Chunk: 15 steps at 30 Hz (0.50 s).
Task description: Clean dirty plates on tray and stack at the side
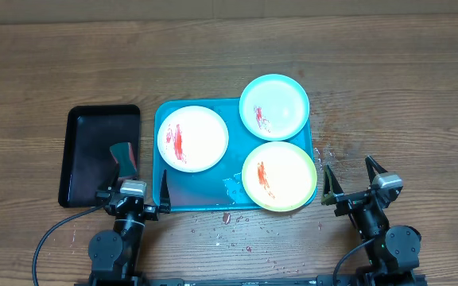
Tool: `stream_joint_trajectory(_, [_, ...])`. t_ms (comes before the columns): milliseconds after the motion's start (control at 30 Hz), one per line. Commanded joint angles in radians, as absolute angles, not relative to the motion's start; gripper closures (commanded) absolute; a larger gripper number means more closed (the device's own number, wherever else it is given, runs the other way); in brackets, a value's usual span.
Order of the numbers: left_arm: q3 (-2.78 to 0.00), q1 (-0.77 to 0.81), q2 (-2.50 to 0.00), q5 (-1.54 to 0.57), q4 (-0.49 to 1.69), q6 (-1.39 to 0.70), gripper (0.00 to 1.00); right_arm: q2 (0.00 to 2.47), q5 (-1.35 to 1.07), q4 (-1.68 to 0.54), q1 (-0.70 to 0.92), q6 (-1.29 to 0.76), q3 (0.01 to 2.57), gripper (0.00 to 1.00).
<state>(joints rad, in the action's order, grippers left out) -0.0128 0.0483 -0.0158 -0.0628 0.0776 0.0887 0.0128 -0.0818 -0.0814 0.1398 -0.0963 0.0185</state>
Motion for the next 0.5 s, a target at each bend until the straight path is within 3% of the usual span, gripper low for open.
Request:
stream_joint_trajectory(0, [-0.005,0.047,-0.008,-0.051,0.073,0.089,0.00,0.003,-0.091,-0.076,0.147,-0.081,0.008,0.00])
stream_joint_trajectory(467, [-0.005,0.047,-0.008,-0.092,0.067,0.089,0.00,0.003,-0.091,-0.075,0.147,-0.081,0.008,0.00])
